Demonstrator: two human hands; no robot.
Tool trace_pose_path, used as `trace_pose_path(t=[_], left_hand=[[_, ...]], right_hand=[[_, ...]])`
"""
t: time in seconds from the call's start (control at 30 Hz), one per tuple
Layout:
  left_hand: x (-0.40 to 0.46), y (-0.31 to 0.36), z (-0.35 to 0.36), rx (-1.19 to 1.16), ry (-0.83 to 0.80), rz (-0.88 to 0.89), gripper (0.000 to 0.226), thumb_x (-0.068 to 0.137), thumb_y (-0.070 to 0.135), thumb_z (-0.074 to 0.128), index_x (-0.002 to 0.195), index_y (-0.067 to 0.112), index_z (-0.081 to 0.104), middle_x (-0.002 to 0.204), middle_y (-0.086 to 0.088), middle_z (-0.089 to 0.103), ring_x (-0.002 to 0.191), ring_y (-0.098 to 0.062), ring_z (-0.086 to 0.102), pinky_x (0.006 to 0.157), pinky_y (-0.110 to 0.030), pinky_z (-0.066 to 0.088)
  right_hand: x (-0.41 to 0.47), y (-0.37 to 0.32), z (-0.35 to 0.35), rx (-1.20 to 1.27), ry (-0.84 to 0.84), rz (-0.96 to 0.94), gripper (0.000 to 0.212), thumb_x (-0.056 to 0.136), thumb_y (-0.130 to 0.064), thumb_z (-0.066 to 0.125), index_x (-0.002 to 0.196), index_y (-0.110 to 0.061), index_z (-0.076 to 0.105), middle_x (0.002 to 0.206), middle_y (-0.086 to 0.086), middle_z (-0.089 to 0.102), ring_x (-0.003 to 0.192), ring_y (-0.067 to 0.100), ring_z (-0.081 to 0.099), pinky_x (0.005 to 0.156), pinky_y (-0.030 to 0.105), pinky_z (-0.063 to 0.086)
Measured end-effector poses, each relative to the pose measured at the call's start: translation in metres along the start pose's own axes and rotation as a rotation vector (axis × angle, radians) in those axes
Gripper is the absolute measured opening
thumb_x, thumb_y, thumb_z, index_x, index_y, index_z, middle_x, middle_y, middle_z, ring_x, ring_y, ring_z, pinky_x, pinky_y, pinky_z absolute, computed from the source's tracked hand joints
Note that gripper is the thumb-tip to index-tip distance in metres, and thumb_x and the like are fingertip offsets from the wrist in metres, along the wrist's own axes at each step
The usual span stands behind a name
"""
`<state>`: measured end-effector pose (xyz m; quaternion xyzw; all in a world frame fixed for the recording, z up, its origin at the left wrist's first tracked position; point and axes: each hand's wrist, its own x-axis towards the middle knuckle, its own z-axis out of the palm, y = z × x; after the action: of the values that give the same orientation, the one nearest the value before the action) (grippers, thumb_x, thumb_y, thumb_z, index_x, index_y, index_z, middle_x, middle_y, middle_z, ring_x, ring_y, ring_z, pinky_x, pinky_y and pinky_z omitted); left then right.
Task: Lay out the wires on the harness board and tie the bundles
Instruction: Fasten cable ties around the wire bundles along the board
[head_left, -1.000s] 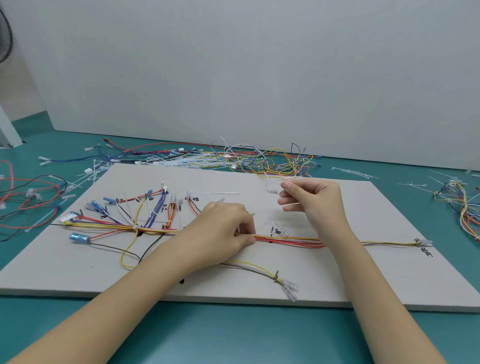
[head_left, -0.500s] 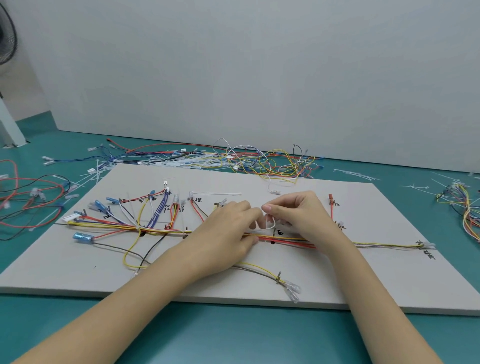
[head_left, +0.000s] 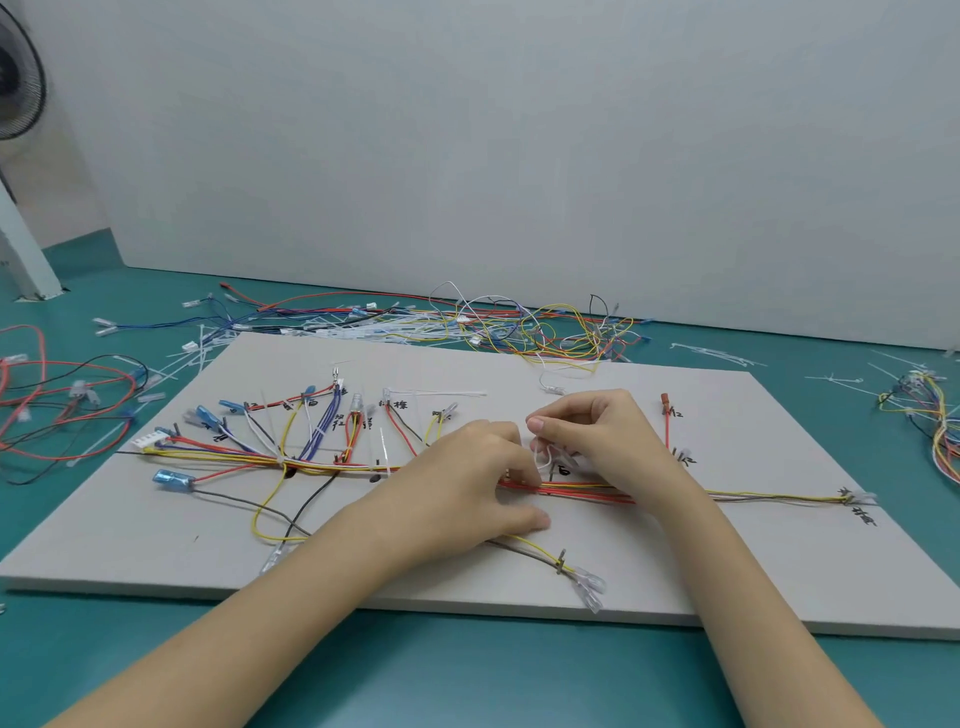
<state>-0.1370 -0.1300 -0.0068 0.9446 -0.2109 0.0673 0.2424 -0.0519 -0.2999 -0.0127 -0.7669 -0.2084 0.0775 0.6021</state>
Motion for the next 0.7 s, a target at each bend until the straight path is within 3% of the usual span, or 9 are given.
trace_pose_path(t=[0.27, 0.7], left_hand=[[0.0008, 0.0019, -0.0026, -0.059, -0.026, -0.046, 0.042, 0.073, 0.052, 0.077, 0.106, 0.025, 0.073, 0.095, 0.009, 0.054, 0.093, -0.008, 0.05, 0.089, -0.033, 0.044], [-0.0018, 0.0056, 0.0017, 0.019, -0.001, -0.014, 0.039, 0.08, 0.053, 0.07, 0.106, 0.024, 0.073, 0.094, 0.011, 0.051, 0.095, -0.008, 0.046, 0.085, -0.03, 0.042]], right_hand=[[-0.0004, -0.0002, 0.0001, -0.021, 0.001, 0.003, 0.003, 0.084, -0.006, 0.072, 0.082, -0.005, 0.074, 0.065, 0.008, 0.071, 0.059, 0.011, 0.062, 0.061, 0.016, 0.048], [-0.0001, -0.0009, 0.001, -0.04, -0.003, 0.014, 0.005, 0.085, -0.006, 0.07, 0.081, -0.006, 0.074, 0.064, 0.006, 0.071, 0.056, 0.008, 0.06, 0.058, 0.014, 0.046]])
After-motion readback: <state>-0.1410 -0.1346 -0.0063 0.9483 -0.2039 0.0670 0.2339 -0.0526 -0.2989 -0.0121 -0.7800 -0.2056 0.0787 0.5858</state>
